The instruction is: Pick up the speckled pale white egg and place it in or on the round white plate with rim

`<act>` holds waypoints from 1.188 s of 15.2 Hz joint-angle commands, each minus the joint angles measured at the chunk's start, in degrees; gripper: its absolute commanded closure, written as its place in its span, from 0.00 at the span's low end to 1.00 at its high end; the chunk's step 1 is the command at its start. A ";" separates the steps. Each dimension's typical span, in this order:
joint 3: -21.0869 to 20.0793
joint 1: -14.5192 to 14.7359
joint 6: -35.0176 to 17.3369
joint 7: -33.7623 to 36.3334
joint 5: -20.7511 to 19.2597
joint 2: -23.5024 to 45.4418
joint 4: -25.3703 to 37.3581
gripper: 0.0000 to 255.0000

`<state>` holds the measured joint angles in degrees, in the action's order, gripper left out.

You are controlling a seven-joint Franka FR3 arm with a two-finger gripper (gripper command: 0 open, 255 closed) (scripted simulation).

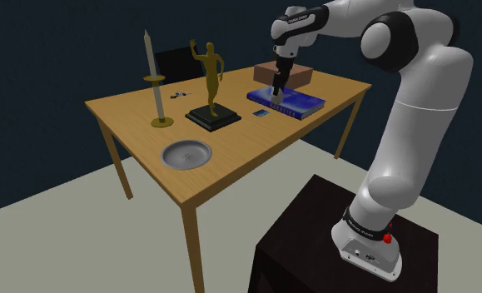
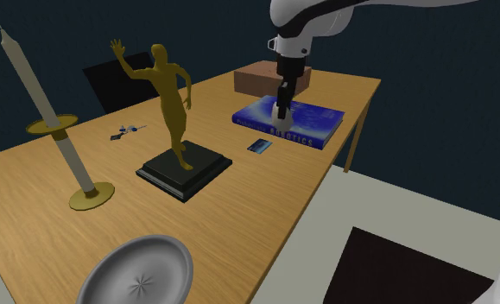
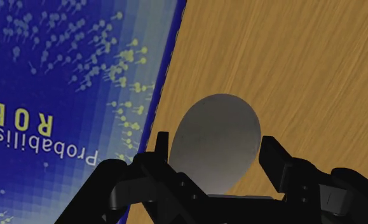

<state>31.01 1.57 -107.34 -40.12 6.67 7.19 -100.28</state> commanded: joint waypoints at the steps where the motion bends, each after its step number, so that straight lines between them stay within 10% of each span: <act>1: 0.01 0.01 0.81 0.12 -0.11 -0.16 0.68 1.00; 8: -2.88 4.27 -0.20 7.76 -3.12 -5.41 -4.45 1.00; 9: -2.88 4.26 -0.20 7.76 -3.12 -5.41 -4.45 0.00; 14: -3.90 6.17 -10.41 14.01 -12.20 -1.05 -9.14 0.00; 18: -3.76 5.88 -13.29 13.65 -11.67 0.17 -10.88 0.00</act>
<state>27.26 7.46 -119.88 -26.55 -5.02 6.97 -110.84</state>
